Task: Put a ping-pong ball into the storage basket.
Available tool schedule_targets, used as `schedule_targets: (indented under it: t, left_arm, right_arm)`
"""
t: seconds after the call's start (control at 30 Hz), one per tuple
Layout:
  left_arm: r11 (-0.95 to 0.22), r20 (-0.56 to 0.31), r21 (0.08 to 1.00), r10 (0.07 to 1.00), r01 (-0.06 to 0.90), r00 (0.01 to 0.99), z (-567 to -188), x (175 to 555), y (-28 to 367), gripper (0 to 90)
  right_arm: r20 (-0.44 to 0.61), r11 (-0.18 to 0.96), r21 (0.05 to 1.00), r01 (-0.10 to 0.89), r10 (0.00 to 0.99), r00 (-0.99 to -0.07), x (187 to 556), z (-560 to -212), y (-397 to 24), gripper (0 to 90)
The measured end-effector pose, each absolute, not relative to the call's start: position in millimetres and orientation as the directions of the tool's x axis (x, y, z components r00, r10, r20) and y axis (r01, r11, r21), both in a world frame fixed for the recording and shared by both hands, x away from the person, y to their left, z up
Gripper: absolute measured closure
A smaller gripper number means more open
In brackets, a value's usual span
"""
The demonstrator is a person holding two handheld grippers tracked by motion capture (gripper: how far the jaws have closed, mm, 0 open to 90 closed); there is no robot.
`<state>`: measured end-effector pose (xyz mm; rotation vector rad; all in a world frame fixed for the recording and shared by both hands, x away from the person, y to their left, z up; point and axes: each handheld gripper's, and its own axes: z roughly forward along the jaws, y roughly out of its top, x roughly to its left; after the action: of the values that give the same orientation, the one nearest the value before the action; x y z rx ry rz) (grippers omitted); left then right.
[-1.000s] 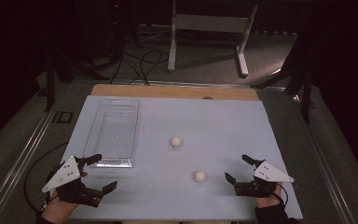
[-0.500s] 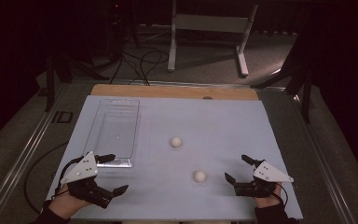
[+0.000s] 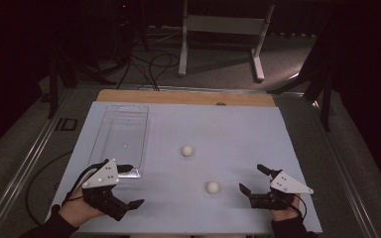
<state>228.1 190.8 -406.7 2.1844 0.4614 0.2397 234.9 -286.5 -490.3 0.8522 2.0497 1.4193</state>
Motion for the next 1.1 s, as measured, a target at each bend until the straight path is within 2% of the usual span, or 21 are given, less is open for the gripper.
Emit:
schedule_targets:
  t: [0.37, 0.67, 1.1]
  left_arm:
    - [-0.620, -0.013, 0.745, 0.355, 0.246, 0.935, -404.4, 233.8, 174.0, 0.2]
    - [-0.708, -0.016, 0.671, 0.282, 0.220, 0.959, -405.4, 239.5, 152.0, 0.2]
    - [-0.778, -0.018, 0.594, 0.246, 0.208, 0.969, -406.5, 246.9, 128.2, 0.2]
  right_arm:
    - [-0.058, 0.265, 0.942, 0.204, 0.732, -0.679, 234.9, -490.2, -286.5, 8.6]
    - [-0.052, 0.262, 0.943, 0.207, 0.729, -0.682, 234.5, -489.9, -285.8, 8.6]
    - [-0.054, 0.264, 0.943, 0.204, 0.724, -0.688, 234.2, -489.3, -285.5, 8.6]
